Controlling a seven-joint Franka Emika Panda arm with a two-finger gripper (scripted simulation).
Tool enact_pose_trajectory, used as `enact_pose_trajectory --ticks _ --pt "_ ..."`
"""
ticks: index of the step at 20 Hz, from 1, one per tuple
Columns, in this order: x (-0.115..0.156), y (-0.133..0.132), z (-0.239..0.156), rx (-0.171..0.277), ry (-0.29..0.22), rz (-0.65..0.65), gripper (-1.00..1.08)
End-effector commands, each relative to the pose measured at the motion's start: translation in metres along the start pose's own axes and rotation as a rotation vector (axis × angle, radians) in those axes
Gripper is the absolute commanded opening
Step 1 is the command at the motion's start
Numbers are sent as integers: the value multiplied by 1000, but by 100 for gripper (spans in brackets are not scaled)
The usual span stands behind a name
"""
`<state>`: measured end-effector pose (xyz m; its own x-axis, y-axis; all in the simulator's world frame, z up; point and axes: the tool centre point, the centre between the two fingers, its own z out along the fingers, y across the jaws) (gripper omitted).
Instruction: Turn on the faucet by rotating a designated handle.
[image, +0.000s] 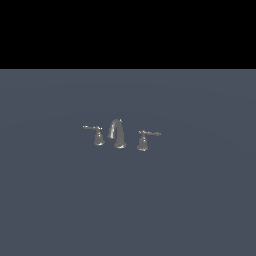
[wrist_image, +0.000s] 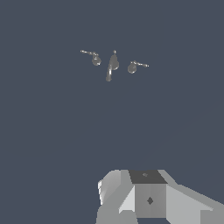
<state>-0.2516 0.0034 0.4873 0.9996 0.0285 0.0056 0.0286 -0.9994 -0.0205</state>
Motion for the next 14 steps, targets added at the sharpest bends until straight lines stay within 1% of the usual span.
enact_pose_trajectory --ticks 1,8,14 --pt "0 0 0 0 0 0 -100" --pt "5 -3 7 0 0 30 -100" --pt "18 -10 25 0 1 106 -100"
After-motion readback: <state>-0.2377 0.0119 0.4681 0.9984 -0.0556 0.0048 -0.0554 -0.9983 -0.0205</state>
